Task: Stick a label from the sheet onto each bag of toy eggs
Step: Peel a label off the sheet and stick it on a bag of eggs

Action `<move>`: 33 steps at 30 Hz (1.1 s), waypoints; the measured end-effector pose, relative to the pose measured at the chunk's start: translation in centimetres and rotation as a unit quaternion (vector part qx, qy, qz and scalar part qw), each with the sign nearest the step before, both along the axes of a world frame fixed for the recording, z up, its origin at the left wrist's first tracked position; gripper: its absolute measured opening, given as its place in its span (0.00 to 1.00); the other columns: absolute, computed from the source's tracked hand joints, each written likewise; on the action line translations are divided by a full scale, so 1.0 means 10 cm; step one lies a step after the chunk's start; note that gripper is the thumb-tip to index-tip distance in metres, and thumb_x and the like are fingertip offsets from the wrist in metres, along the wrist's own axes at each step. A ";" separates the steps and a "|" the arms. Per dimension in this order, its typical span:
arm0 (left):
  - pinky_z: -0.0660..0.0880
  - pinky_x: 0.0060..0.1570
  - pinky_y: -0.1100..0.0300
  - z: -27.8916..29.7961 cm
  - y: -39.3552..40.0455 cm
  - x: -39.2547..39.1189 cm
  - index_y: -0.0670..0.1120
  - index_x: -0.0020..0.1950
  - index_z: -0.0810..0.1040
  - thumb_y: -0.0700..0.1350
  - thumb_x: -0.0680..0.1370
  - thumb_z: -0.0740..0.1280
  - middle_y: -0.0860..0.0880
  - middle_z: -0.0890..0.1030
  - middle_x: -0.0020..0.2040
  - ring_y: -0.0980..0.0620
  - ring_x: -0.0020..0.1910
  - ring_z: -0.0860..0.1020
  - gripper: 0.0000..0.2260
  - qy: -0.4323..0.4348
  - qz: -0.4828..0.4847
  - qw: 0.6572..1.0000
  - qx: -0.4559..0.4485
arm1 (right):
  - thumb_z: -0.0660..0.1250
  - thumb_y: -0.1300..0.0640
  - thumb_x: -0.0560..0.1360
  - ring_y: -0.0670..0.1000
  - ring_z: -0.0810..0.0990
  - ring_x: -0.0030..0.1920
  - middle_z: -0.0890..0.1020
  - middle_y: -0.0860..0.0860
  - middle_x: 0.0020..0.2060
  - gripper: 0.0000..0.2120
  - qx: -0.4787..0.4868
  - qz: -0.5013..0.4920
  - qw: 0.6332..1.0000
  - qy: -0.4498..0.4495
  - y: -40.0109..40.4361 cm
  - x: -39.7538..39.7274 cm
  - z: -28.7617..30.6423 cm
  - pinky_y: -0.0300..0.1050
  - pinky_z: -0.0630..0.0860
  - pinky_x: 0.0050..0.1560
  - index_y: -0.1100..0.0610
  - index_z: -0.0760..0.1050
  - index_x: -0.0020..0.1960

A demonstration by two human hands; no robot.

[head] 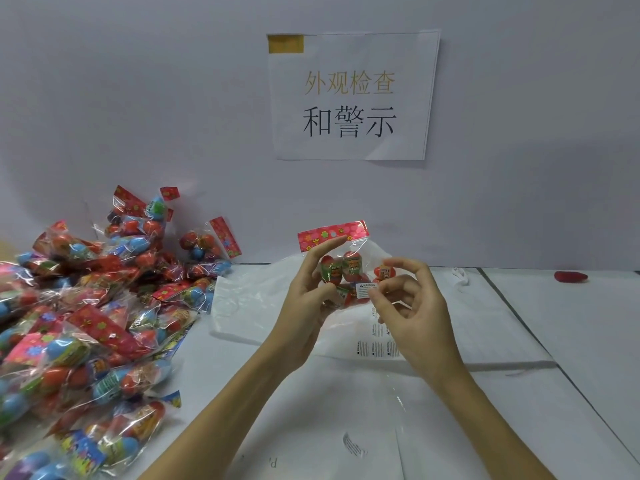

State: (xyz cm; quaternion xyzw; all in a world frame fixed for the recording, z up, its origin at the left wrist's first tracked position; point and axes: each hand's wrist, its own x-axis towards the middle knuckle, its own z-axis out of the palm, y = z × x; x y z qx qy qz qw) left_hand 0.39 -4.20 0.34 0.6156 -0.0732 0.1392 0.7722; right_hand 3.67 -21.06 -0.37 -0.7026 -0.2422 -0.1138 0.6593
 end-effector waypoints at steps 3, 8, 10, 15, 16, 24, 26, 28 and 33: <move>0.82 0.57 0.49 0.00 0.00 0.00 0.61 0.68 0.78 0.34 0.71 0.64 0.52 0.82 0.63 0.42 0.63 0.82 0.31 0.002 0.002 1.000 0.004 | 0.75 0.59 0.77 0.48 0.86 0.47 0.84 0.42 0.43 0.21 -0.006 -0.002 1.000 0.002 -0.01 0.01 0.01 0.44 0.86 0.47 0.42 0.72 0.63; 0.82 0.55 0.54 0.00 -0.03 0.00 0.63 0.71 0.75 0.41 0.77 0.74 0.55 0.83 0.61 0.44 0.62 0.83 0.26 -0.015 0.026 0.999 0.031 | 0.75 0.59 0.77 0.48 0.86 0.47 0.84 0.44 0.43 0.20 -0.008 0.005 1.000 0.004 -0.01 0.01 0.00 0.46 0.86 0.48 0.45 0.73 0.63; 0.82 0.53 0.58 0.00 -0.05 -0.01 0.63 0.72 0.74 0.43 0.76 0.79 0.54 0.83 0.60 0.45 0.60 0.84 0.29 -0.025 0.035 0.998 0.049 | 0.75 0.58 0.76 0.49 0.86 0.47 0.85 0.45 0.43 0.20 -0.008 0.010 1.000 0.006 -0.03 0.02 0.00 0.48 0.86 0.49 0.47 0.74 0.64; 0.82 0.51 0.62 0.00 -0.05 -0.03 0.64 0.73 0.72 0.44 0.74 0.80 0.60 0.83 0.59 0.50 0.56 0.86 0.32 -0.045 0.065 0.992 0.097 | 0.77 0.48 0.74 0.45 0.84 0.44 0.82 0.42 0.47 0.27 -0.097 -0.079 0.992 -0.025 -0.04 0.03 -0.04 0.39 0.83 0.40 0.45 0.69 0.68; 0.82 0.51 0.62 0.01 -0.03 -0.03 0.65 0.72 0.72 0.43 0.75 0.80 0.62 0.82 0.59 0.52 0.56 0.86 0.32 -0.040 0.066 0.992 0.096 | 0.77 0.47 0.74 0.45 0.83 0.44 0.80 0.44 0.51 0.28 -0.122 -0.109 0.987 -0.013 -0.06 0.06 -0.04 0.36 0.81 0.36 0.46 0.67 0.70; 0.82 0.57 0.55 0.04 -0.07 -0.04 0.64 0.77 0.67 0.43 0.75 0.79 0.58 0.79 0.69 0.48 0.65 0.82 0.36 -0.043 0.009 0.997 0.060 | 0.65 0.42 0.79 0.54 0.83 0.34 0.84 0.53 0.35 0.15 -0.026 0.108 0.983 0.147 -0.06 0.03 0.02 0.46 0.81 0.36 0.51 0.81 0.57; 0.82 0.57 0.54 0.01 -0.05 -0.04 0.65 0.78 0.64 0.42 0.75 0.79 0.55 0.80 0.67 0.44 0.63 0.83 0.39 -0.047 0.002 0.998 0.048 | 0.63 0.47 0.83 0.55 0.81 0.34 0.82 0.56 0.33 0.13 -0.007 0.132 0.978 0.159 -0.05 0.03 0.02 0.46 0.81 0.36 0.53 0.82 0.56; 0.82 0.55 0.55 -0.01 -0.01 -0.01 0.68 0.79 0.60 0.42 0.74 0.80 0.54 0.82 0.65 0.43 0.60 0.85 0.44 -0.044 -0.003 0.998 0.044 | 0.62 0.51 0.85 0.54 0.80 0.33 0.81 0.55 0.33 0.12 -0.004 0.137 0.978 0.159 -0.06 0.04 0.00 0.46 0.80 0.36 0.55 0.82 0.56; 0.78 0.46 0.68 0.00 0.05 0.01 0.74 0.76 0.56 0.61 0.65 0.81 0.63 0.82 0.57 0.63 0.56 0.83 0.47 0.035 0.136 0.987 0.073 | 0.68 0.53 0.83 0.45 0.74 0.29 0.78 0.47 0.28 0.07 -0.089 0.064 0.992 0.056 -0.09 0.09 -0.03 0.37 0.72 0.32 0.50 0.85 0.53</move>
